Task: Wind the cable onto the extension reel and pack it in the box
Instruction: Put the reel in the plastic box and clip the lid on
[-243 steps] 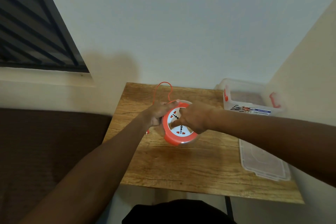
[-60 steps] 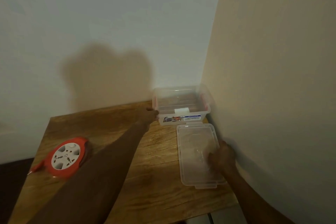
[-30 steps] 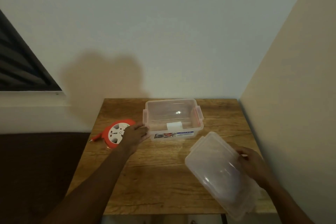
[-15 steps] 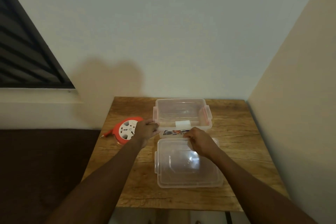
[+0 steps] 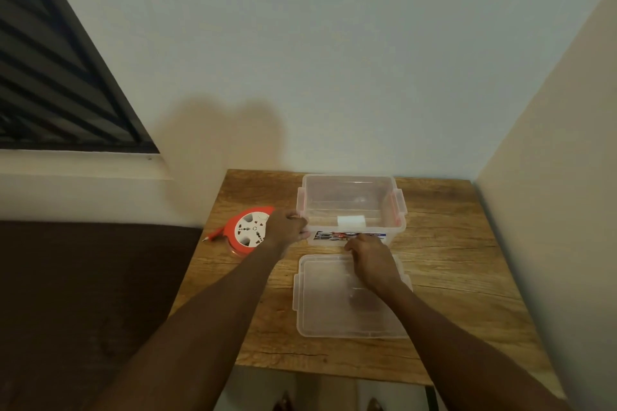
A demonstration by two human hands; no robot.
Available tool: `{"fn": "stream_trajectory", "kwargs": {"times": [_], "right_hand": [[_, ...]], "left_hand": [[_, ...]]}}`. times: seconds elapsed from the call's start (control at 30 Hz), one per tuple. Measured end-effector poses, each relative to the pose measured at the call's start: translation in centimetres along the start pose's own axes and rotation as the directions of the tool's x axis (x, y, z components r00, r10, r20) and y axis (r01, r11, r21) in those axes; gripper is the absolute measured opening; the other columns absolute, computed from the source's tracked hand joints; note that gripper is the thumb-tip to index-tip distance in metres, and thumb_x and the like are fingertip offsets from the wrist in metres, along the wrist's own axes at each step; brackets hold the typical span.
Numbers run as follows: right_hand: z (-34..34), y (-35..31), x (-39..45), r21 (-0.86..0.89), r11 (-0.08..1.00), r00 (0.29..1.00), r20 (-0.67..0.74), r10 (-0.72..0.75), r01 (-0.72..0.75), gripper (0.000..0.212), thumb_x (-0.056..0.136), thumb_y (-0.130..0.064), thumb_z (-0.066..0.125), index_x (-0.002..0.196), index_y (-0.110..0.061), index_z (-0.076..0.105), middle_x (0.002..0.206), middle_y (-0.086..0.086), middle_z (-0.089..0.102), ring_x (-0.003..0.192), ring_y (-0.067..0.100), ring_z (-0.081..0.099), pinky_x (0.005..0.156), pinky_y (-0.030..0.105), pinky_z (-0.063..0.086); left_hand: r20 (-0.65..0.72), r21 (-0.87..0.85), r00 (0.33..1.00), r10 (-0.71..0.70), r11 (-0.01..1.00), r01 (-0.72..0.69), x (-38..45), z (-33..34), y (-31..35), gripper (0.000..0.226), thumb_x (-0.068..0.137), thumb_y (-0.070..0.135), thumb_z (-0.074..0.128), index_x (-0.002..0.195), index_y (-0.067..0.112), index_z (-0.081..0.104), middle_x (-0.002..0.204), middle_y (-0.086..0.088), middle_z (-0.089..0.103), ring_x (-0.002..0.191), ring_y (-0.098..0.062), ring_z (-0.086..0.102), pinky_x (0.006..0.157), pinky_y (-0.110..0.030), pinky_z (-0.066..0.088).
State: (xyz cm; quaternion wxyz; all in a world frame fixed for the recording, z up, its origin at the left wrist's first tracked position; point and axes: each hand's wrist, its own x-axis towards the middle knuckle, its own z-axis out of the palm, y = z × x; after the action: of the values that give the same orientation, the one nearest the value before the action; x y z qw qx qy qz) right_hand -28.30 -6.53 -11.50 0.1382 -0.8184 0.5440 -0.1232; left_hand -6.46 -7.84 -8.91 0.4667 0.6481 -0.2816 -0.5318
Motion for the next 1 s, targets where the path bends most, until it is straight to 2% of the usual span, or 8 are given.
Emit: {"fn": "stream_trajectory", "kwargs": {"times": [0.1,0.17,0.3,0.43,0.53,0.63,0.9,1.0], "right_hand": [[0.7,0.8,-1.2,-0.017,1.0,0.999,0.028,0.024,-0.023,0.026,0.09,-0.017,0.064,0.114,-0.022,0.07,0.122,0.0,0.066,0.11,0.02,0.057,0.095,0.036,0.048],[1.6,1.4,-2.9,-0.088,0.994,0.993,0.098,0.068,-0.059,0.032,0.092,-0.031,0.058,0.124,-0.029,0.061,0.133,-0.002,0.056,0.119,0.019,0.049,0.102,0.038,0.04],[3.9,1.5,-7.0,-0.154,0.983,0.972,0.194,0.132,-0.103,0.054,0.091,-0.055,0.042,0.14,-0.032,0.043,0.154,0.003,0.034,0.142,0.027,0.027,0.115,0.053,0.025],[4.8,1.3,-8.1,-0.134,0.983,0.966,0.208,0.151,-0.125,0.061,0.096,-0.056,0.033,0.151,-0.031,0.03,0.163,0.004,0.018,0.151,0.028,0.008,0.12,0.056,0.01],[4.8,1.1,-8.1,-0.127,0.984,0.969,0.199,0.148,-0.124,0.062,0.097,-0.056,0.033,0.153,-0.03,0.028,0.164,0.006,0.015,0.151,0.03,0.006,0.12,0.056,0.008],[5.0,0.8,-8.4,-0.14,0.981,0.969,0.19,0.156,-0.131,0.062,0.096,-0.057,0.03,0.153,-0.03,0.027,0.164,0.006,0.016,0.151,0.031,0.007,0.119,0.057,0.009],[5.5,0.3,-7.6,-0.127,0.981,0.967,0.191,0.17,-0.148,0.064,0.095,-0.061,0.028,0.152,-0.031,0.029,0.164,0.006,0.016,0.151,0.032,0.008,0.119,0.057,0.008],[5.3,0.4,-7.1,-0.116,0.983,0.966,0.198,0.165,-0.144,0.066,0.094,-0.062,0.028,0.152,-0.032,0.028,0.164,0.005,0.015,0.151,0.03,0.008,0.119,0.056,0.007]], "left_hand": [[-0.015,0.017,1.0,0.0,1.0,0.0,0.1,0.2,0.0,0.043,0.096,-0.006,0.065,0.139,-0.006,0.055,0.127,-0.02,0.059,0.103,-0.032,0.066,0.06,-0.023,0.063],[-0.021,0.03,1.0,0.013,0.999,-0.013,0.2,0.2,-0.1,0.043,0.096,-0.007,0.065,0.138,-0.006,0.055,0.13,-0.022,0.06,0.1,-0.031,0.067,0.059,-0.022,0.063],[0.011,-0.008,0.999,0.034,0.999,-0.034,0.2,0.3,-0.5,0.019,0.096,-0.008,0.064,0.112,0.001,0.064,0.129,-0.027,0.062,0.094,-0.028,0.07,0.062,-0.025,0.064],[-0.023,-0.04,1.0,0.015,0.999,-0.016,0.1,0.8,-0.8,0.029,0.097,-0.009,0.061,0.125,-0.007,0.061,0.132,-0.027,0.061,0.112,-0.04,0.067,0.081,-0.037,0.065],[-0.033,-0.063,0.999,0.026,0.998,-0.028,0.2,1.1,-0.9,0.04,0.097,-0.008,0.061,0.137,-0.008,0.055,0.133,-0.026,0.06,0.11,-0.038,0.068,0.071,-0.029,0.066],[-0.032,-0.081,0.999,0.012,0.997,-0.015,0.2,0.9,-0.9,0.044,0.097,-0.009,0.062,0.14,-0.006,0.052,0.13,-0.024,0.06,0.093,-0.028,0.07,0.065,-0.026,0.065],[-0.026,-0.076,0.999,-0.019,0.997,0.017,0.7,1.0,-0.3,0.04,0.095,-0.01,0.063,0.134,-0.004,0.058,0.12,-0.02,0.065,0.087,-0.024,0.071,0.061,-0.026,0.065],[-0.033,-0.064,0.999,-0.015,0.998,0.013,0.8,0.9,-0.2,0.036,0.094,-0.01,0.065,0.13,-0.004,0.062,0.102,-0.01,0.067,0.084,-0.022,0.07,0.059,-0.025,0.064]]}}
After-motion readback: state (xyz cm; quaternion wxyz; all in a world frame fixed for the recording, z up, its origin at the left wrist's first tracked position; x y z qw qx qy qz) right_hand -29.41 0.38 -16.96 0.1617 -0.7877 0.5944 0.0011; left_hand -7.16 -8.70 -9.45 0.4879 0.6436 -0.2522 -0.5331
